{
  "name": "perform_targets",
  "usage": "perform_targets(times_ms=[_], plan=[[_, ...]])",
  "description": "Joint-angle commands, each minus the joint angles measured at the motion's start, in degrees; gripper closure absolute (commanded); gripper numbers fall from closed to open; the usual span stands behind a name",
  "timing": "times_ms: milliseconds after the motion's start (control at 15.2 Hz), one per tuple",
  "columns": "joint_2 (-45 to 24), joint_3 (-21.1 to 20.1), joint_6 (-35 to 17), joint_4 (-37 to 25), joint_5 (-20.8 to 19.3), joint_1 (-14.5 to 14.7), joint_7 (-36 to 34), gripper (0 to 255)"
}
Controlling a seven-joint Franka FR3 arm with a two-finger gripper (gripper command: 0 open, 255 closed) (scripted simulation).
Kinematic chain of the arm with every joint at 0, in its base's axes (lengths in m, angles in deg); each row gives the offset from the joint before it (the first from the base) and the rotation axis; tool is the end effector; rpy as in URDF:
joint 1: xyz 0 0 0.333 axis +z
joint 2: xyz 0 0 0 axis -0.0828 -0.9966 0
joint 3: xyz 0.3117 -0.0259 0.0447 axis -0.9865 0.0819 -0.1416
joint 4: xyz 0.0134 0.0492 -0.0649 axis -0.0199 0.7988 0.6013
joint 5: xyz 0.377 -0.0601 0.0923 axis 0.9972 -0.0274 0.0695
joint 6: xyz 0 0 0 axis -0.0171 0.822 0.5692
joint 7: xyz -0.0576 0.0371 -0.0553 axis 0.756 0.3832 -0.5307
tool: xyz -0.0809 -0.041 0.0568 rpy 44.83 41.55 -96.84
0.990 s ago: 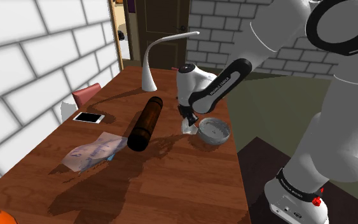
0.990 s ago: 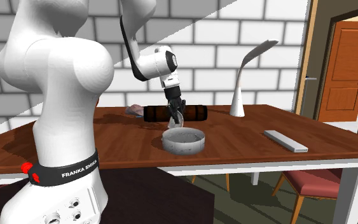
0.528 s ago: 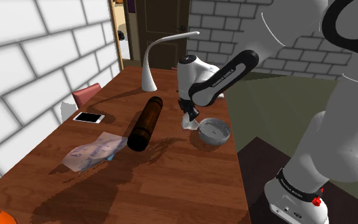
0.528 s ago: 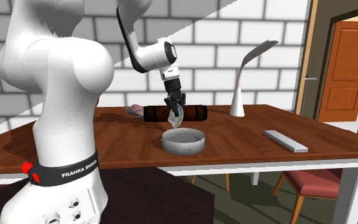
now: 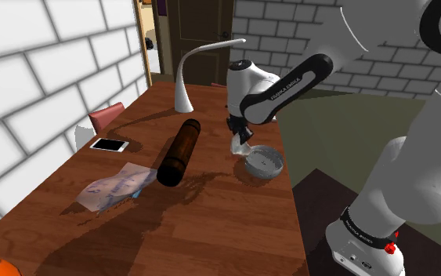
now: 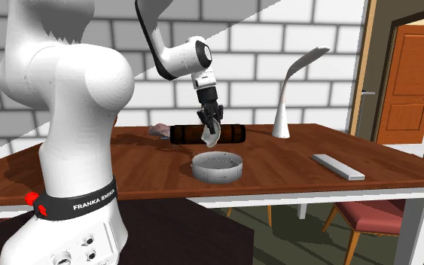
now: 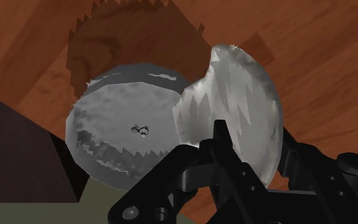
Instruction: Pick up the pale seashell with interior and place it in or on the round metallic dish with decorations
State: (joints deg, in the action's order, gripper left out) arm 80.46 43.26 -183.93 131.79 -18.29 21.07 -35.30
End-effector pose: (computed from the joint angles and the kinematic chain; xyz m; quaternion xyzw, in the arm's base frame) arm 0.4880 0.0887 0.3084 0.7020 -0.7021 0.1081 0.0501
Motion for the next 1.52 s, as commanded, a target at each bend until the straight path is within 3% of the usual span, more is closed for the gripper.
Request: perform_targets(times_ms=[0, 462, 990, 1452], plan=[[2.24, 1.12, -1.40, 3.20, -0.82, -1.14, 1.38, 255], [7.91, 6.51, -7.73, 13.33, -5.49, -6.47, 6.95, 255], [0.94, 6.86, -15.06, 13.85, -8.70, -7.11, 3.39, 255], [0.94, 6.91, -15.06, 13.85, -8.71, -7.06, 3.39, 255]])
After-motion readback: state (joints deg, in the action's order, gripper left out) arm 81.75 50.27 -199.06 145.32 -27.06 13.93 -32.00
